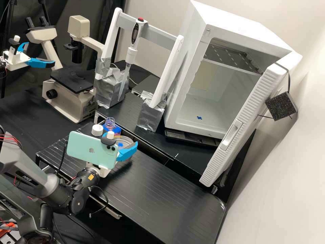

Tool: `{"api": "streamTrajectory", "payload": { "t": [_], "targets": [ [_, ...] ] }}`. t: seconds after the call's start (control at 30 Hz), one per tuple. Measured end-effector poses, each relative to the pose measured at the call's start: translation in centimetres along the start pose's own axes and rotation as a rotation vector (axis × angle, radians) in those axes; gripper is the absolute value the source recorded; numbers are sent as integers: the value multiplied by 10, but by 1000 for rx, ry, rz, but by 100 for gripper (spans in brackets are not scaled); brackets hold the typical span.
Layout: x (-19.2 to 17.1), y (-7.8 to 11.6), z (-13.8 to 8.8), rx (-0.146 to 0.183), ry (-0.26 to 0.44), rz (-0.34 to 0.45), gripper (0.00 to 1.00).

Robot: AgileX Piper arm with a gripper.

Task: Close the lid

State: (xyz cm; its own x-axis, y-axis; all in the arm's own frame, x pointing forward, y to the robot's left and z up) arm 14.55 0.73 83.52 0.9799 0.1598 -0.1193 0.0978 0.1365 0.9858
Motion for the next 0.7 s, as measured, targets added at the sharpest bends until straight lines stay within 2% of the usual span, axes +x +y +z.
{"api": "streamTrajectory", "payload": {
  "t": [0.27, 0.43, 0.7],
  "targets": [
    [0, 0, 1, 1, -6, -2, 100],
    [-3, 2, -1, -14, -9, 11, 100],
    [-10, 9, -13, -4, 19, 65, 100]
  ]
}}
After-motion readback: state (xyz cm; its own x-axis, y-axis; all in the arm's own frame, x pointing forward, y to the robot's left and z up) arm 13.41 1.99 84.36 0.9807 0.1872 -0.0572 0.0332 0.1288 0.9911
